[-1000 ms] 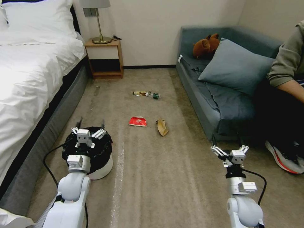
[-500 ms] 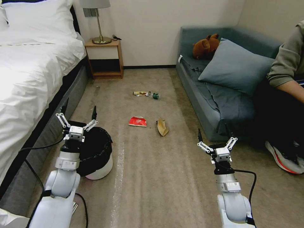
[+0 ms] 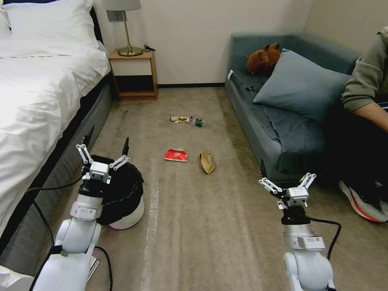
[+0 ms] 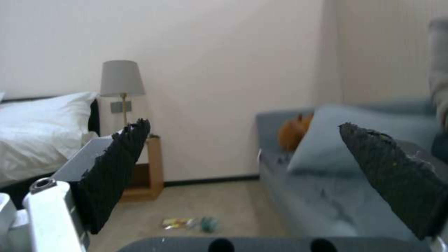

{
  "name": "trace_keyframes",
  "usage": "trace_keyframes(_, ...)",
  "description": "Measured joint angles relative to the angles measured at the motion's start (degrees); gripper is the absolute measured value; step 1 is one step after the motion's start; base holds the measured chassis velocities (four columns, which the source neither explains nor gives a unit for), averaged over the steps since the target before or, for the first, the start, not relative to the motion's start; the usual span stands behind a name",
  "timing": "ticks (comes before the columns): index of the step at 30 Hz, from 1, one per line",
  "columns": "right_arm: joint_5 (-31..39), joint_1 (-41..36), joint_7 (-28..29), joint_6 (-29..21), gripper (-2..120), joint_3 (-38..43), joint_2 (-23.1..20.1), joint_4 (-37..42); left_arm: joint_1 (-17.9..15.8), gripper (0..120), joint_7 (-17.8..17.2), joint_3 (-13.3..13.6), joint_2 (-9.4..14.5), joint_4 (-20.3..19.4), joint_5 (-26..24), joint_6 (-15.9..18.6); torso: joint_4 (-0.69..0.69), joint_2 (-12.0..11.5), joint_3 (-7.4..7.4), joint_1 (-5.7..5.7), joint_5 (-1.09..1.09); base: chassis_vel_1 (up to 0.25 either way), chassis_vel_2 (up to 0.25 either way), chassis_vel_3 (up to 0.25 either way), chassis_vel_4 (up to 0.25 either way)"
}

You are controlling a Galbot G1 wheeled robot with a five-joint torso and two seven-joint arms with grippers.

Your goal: Pick up the trash bin, then pick up the garbage on the floor and place it into the trash bin.

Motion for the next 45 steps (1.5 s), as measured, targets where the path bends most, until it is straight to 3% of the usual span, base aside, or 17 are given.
trace_keyframes(3,-2.6,0.8,0.9,-0.4,100,0.5,0.9,-0.5,-0.3,100,-2.3,0.2,-0.7,-1.7,-4.7,3.6,0.01,0.0,0.00,0.00,0.01,0.000,0.000,0.000,0.000)
trace_keyframes(5,-3.7,0.9,1.4,-0.7,100,0.1,1.3,-0.7,2.1,100,-3.3,2.0,-1.2,-5.4,-18.1,12.9,0.03,0.0,0.00,0.00,0.01,0.000,0.000,0.000,0.000)
trace_keyframes(6,-3.7,0.9,1.4,-0.7,100,0.1,1.3,-0.7,2.1,100,-3.3,2.0,-1.2,-5.4,-18.1,12.9,0.03,0.0,0.00,0.00,0.01,0.000,0.000,0.000,0.000)
trace_keyframes(8,-3.6,0.3,2.4,-0.9,100,-1.1,1.7,-0.5,3.0,100,-2.4,3.2,-1.9,-7.1,-30.9,17.7,0.03,0.0,0.00,0.00,0.01,0.000,0.000,0.000,0.000)
trace_keyframes(12,-4.3,0.1,2.4,-0.9,100,-1.1,1.8,-0.5,3.4,100,-3.0,3.0,-2.0,-7.5,-36.2,20.1,0.01,0.0,0.00,0.00,0.00,0.000,0.000,0.000,0.000)
trace_keyframes(14,-4.7,-0.2,2.6,-0.8,100,-0.8,1.8,-0.2,5.3,100,-5.5,2.2,-0.8,-9.3,-41.3,26.1,0.01,0.0,0.00,0.00,0.01,0.000,0.000,0.000,0.000)
trace_keyframes(15,-4.7,-0.2,2.6,-0.8,100,-0.8,1.8,-0.2,5.3,100,-5.5,2.2,-0.8,-9.3,-41.3,26.1,0.01,0.0,0.00,0.00,0.01,0.000,0.000,0.000,0.000)
trace_keyframes(16,-4.9,-0.7,2.7,-1.3,100,-0.3,1.5,0.5,7.1,100,-7.0,1.0,0.1,-10.4,-41.7,32.0,0.02,0.0,0.00,0.00,0.01,0.000,0.000,0.000,0.000)
trace_keyframes(17,-4.9,-0.7,2.7,-1.3,100,-0.3,1.5,0.5,7.1,100,-7.0,1.0,0.1,-10.4,-41.7,32.0,0.02,0.0,0.00,0.00,0.01,0.000,0.000,0.000,0.000)
trace_keyframes(18,-5.0,-1.2,2.7,-2.0,100,0.1,1.1,1.3,9.1,100,-9.0,-0.2,1.2,-11.6,-41.5,39.7,0.01,0.0,0.00,0.00,-0.01,0.000,0.000,0.000,0.000)
trace_keyframes(20,-5.1,-1.3,2.7,-2.1,100,0.2,1.0,1.4,9.5,100,-9.4,-0.4,1.4,-11.8,-41.5,40.7,0.01,0.0,0.00,0.00,-0.01,0.000,0.000,0.000,0.000)
trace_keyframes(22,-6.8,-1.4,2.2,-1.9,100,2.4,0.2,2.0,12.4,100,-17.4,-1.8,2.9,-14.2,-41.0,53.3,0.04,0.0,0.00,0.00,0.00,0.000,0.000,0.000,0.000)
trace_keyframes(29,-7.4,-1.4,2.5,-0.9,100,4.2,-0.4,2.0,11.6,100,-22.9,-2.9,2.3,-13.2,-38.5,60.0,0.02,0.0,0.00,0.00,0.02,0.000,0.000,0.000,0.000)
trace_keyframes(31,-7.3,-1.6,2.5,-0.1,100,4.9,-0.4,1.8,9.8,100,-27.4,-2.7,1.4,-10.6,-46.4,63.7,0.02,0.0,0.00,0.00,0.01,0.000,0.000,0.000,0.000)
trace_keyframes(35,-7.3,-2.1,2.4,0.3,100,5.3,-0.3,1.1,7.3,100,-33.2,-2.2,-0.2,-6.1,-57.3,65.5,0.01,0.0,0.00,0.00,0.01,0.000,0.000,0.000,0.000)
trace_keyframes(41,-8.0,-1.9,1.8,0.7,100,4.8,0.1,-0.1,3.8,100,-37.7,-2.1,-2.3,-1.0,-65.2,64.9,0.01,0.0,0.00,0.00,0.01,0.000,0.000,0.000,0.000)
trace_keyframes(45,-8.4,-1.7,1.7,1.1,100,4.3,0.3,-1.0,2.8,100,-38.6,-2.4,-3.3,0.7,-66.5,64.2,0.03,0.0,0.00,0.00,0.01,0.000,0.000,0.000,0.000)
